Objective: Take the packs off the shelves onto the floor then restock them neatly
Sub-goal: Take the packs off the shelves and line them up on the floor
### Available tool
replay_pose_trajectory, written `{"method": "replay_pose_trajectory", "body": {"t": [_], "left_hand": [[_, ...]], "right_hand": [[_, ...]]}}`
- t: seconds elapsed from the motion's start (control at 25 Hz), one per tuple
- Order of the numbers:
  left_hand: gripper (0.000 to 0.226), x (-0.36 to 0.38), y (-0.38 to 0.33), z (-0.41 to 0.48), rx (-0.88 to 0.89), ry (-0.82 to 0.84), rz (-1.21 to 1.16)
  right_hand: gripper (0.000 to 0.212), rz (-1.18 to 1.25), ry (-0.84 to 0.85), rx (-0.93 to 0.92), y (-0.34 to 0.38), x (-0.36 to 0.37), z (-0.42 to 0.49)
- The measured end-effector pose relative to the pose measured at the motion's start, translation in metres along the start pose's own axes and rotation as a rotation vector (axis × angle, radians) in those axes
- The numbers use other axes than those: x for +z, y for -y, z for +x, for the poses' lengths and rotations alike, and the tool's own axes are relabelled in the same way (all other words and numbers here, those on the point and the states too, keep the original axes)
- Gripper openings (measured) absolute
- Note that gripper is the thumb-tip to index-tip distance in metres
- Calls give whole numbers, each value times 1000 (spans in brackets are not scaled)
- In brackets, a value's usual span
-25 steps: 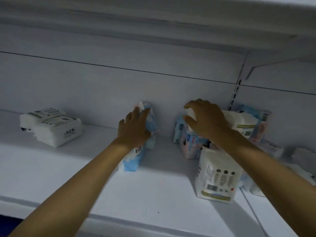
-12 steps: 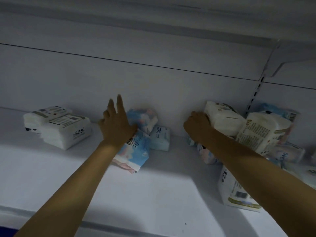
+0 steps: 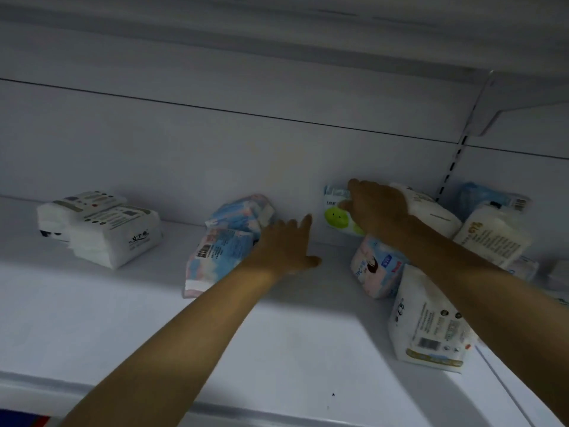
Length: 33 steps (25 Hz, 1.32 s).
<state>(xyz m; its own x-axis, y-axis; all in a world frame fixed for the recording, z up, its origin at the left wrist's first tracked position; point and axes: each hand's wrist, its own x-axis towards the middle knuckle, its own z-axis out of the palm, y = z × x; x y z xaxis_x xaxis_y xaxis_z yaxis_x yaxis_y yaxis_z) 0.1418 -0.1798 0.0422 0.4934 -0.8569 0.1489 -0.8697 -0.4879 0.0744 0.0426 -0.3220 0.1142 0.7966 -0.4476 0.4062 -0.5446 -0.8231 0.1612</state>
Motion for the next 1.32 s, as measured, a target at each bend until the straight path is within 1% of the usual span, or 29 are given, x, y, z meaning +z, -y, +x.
{"method": "replay_pose_trajectory", "body": {"t": [0.08, 0.12, 0.16, 0.24, 0.32, 0.36, 0.4, 0.44, 0.48, 0.52, 0.56, 0.6, 0.64, 0.72, 0.84, 0.96, 1.0, 1.12, 1.2, 1.24, 1.32], "left_hand": [[108, 24, 11, 8, -123, 51, 24], [108, 35, 18, 12, -144, 55, 34], [103, 43, 22, 16, -141, 38, 50], [84, 52, 27, 23, -137, -13, 59], [66, 42, 20, 19, -151, -130, -112], [57, 31, 13, 12, -181, -217, -291], [47, 18, 5, 6, -224, -329, -541], [39, 5, 0, -1, -289, -364, -866], [36, -8, -4, -3, -311, -303, -1265], [43, -20, -6, -8, -241, -187, -1662], [49, -28, -5, -15, -122, -113, -1966], [53, -35, -4, -23, -68, -147, -2140], [55, -43, -3, -30, -35, -183, -2227], [61, -60, -8, -50, -36, -223, -2226], [76, -73, -27, -82, 25, -208, -2104], [93, -76, -48, -117, 47, -276, -2010], [93, -75, -56, -130, 53, -292, -2012], [89, -66, -81, -169, 57, -314, -1955], [81, -54, -99, -201, 14, -355, -1886], [77, -47, -104, -219, -25, -385, -1860], [64, -37, -114, -261, -168, -447, -1828]], "right_hand": [[41, 130, -25, 80, -8, -11, -6], [39, 234, -47, 115, -10, -16, -8], [37, 361, -84, 142, -12, -19, -9], [33, 630, -189, 175, -9, -22, -11], [28, 865, -262, 219, -5, -27, -13], [26, 971, -287, 239, -3, -31, -13], [24, 1072, -307, 259, -2, -36, -13], [24, 1165, -317, 279, -1, -42, -15], [24, 1236, -316, 297, -1, -49, -16], [24, 1290, -308, 315, -1, -56, -19], [22, 1338, -296, 328, -1, -62, -23], [22, 1385, -278, 333, -1, -68, -27], [22, 1424, -254, 323, 1, -74, -32], [26, 1468, -186, 265, 4, -85, -44], [31, 1416, -55, 102, 12, -99, -69], [28, 1396, 42, -16, 13, -110, -98], [28, 1395, 59, -41, 10, -112, -109], [23, 1409, 128, -137, -1, -118, -145], [21, 1456, 257, -239, -3, -119, -177], [26, 1479, 315, -272, 0, -117, -191], [32, 1518, 384, -295, 10, -108, -214]]}}
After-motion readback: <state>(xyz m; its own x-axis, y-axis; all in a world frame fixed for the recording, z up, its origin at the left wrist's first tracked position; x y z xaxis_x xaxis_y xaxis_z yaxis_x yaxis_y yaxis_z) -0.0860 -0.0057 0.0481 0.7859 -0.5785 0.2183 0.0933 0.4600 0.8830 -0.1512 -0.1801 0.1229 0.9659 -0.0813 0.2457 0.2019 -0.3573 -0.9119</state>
